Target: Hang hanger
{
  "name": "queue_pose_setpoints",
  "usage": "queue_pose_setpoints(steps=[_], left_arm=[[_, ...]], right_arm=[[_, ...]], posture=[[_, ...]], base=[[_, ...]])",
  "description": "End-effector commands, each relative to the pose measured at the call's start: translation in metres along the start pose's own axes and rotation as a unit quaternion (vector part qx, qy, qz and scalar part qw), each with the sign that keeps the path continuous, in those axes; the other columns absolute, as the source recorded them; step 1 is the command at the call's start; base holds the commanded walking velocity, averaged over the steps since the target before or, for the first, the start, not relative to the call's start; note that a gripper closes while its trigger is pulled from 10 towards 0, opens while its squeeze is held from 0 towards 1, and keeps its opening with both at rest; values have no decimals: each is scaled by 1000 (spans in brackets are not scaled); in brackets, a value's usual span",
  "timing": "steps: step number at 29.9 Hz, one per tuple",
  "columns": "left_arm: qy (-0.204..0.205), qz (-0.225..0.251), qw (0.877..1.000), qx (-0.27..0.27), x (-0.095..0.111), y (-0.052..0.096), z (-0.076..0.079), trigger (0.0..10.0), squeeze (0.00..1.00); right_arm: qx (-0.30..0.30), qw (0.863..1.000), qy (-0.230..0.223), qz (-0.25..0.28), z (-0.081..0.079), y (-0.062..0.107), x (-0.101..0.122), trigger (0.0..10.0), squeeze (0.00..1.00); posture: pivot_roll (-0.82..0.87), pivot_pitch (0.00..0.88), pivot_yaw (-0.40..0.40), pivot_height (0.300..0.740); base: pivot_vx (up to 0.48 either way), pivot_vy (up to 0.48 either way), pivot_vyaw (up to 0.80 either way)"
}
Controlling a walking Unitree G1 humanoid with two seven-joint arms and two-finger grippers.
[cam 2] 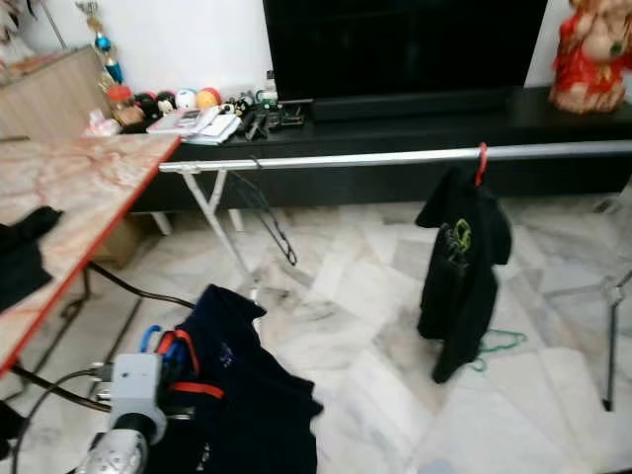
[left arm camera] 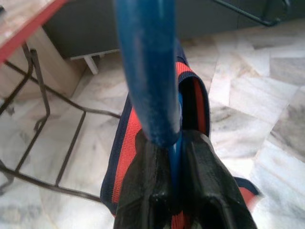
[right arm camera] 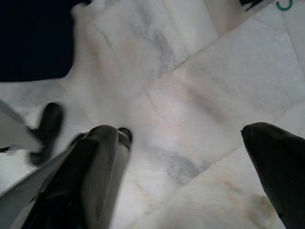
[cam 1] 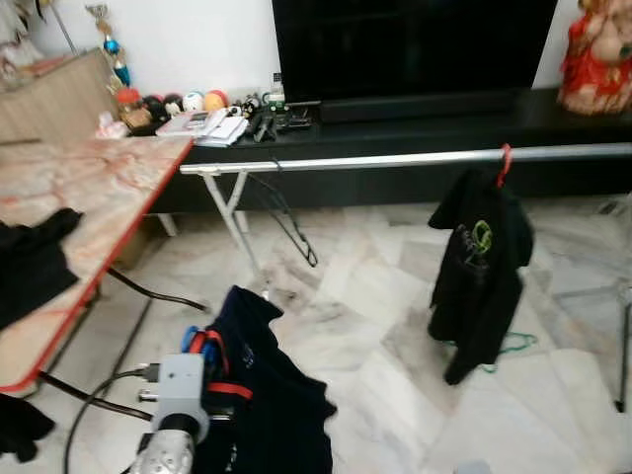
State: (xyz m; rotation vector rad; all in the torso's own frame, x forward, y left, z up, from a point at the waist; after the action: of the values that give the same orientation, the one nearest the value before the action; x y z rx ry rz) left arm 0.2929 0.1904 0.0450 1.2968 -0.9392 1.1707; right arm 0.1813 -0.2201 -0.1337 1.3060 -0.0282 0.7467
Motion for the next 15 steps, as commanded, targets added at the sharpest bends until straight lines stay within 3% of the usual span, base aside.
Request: queue_pose_setpoints(steps=[1,15], left_arm=[[-13,23,1000,7,12,-2,-6,10000,0],[-12,25,1000,-3,13,-2,-2,10000,0]], right_arm=[[3,1000,1,13,-3,-2,10,10000,0],[3,1000,0,13,-3,-2,10,10000,0]], posture=[[43,41,50,740],[46,37,51,740]], base=[[0,0,0],[0,0,0]])
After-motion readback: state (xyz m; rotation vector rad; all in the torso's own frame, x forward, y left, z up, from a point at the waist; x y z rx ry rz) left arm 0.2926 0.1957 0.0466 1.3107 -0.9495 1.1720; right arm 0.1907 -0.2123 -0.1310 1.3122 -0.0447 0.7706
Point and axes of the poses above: a point about 5 cm out from each wrist's last joint towards the gripper, its own y axis pointing back from the gripper into the wrist, its own x axis along the axis of the wrist's last joint, z = x × y, the point moved 5 cm from there along -y, pointing out of the wrist towards the gripper, and after that the axes turned 12 degrees about y, right-handed, at the moved point
